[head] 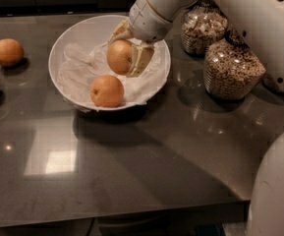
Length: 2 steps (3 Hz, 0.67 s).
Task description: Pick orange from white bowl
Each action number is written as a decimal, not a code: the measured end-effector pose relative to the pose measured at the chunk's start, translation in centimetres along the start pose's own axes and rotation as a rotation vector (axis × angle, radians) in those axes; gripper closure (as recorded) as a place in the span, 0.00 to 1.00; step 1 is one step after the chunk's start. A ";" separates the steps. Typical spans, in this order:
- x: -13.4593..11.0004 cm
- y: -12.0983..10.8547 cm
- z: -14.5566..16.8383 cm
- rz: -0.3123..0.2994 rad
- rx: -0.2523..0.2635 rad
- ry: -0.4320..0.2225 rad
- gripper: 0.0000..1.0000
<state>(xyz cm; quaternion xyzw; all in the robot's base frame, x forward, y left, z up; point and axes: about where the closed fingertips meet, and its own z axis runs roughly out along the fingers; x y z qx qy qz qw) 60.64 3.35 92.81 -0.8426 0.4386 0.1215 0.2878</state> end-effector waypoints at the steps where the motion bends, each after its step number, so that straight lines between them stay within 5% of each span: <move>1: -1.4 -0.3 -2.4 -0.031 0.031 0.027 1.00; 2: -1.6 -0.3 -4.0 -0.034 0.066 0.040 1.00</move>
Offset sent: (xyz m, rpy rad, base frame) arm -0.0138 -0.0283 0.0626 0.0158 -0.1253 -0.0475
